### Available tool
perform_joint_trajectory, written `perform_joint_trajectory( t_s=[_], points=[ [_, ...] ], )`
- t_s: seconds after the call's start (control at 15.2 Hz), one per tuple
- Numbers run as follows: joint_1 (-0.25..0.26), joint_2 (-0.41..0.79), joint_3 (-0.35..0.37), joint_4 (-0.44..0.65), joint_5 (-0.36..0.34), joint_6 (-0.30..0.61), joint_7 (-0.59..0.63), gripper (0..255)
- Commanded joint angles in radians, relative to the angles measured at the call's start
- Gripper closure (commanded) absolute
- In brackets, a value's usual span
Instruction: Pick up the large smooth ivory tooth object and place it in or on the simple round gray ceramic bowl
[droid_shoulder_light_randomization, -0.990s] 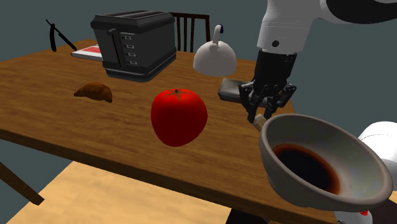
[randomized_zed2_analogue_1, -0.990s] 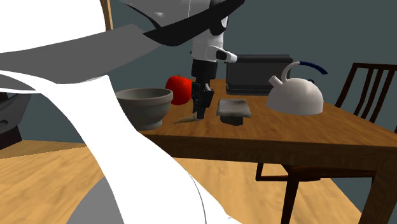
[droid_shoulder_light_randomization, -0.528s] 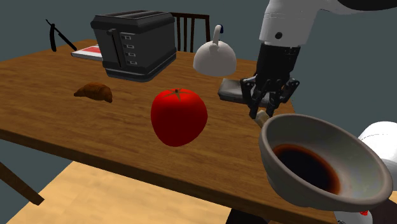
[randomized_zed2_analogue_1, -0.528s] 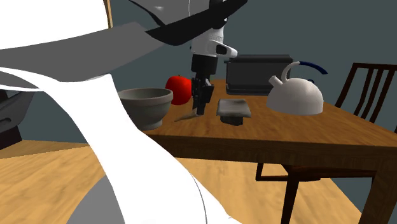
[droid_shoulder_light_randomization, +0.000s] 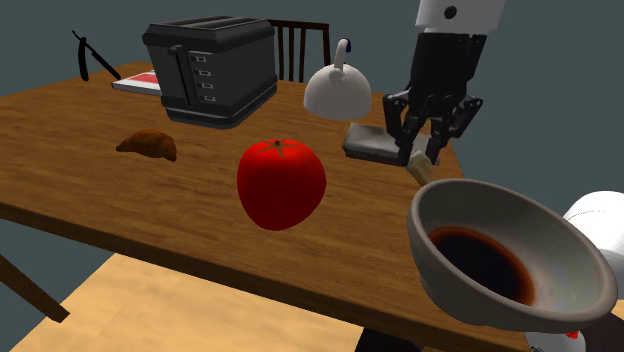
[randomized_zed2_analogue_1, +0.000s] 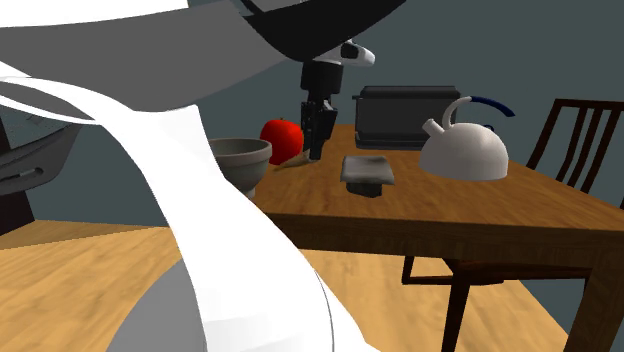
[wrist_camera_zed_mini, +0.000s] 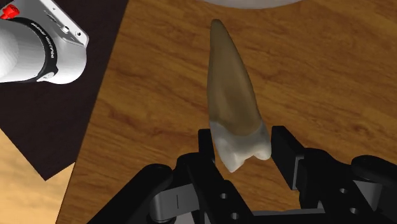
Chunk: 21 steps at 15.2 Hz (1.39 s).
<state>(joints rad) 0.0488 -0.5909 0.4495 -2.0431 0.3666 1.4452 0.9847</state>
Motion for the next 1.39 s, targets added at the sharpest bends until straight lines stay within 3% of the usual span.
perform_joint_trajectory(
  t_s=[0.0, 1.32],
  points=[
    [-0.002, 0.008, -0.004, 0.035, -0.004, -0.028, 0.006, 255],
    [-0.024, 0.150, -0.011, 0.421, -0.040, -0.270, 0.081, 255]
  ],
)
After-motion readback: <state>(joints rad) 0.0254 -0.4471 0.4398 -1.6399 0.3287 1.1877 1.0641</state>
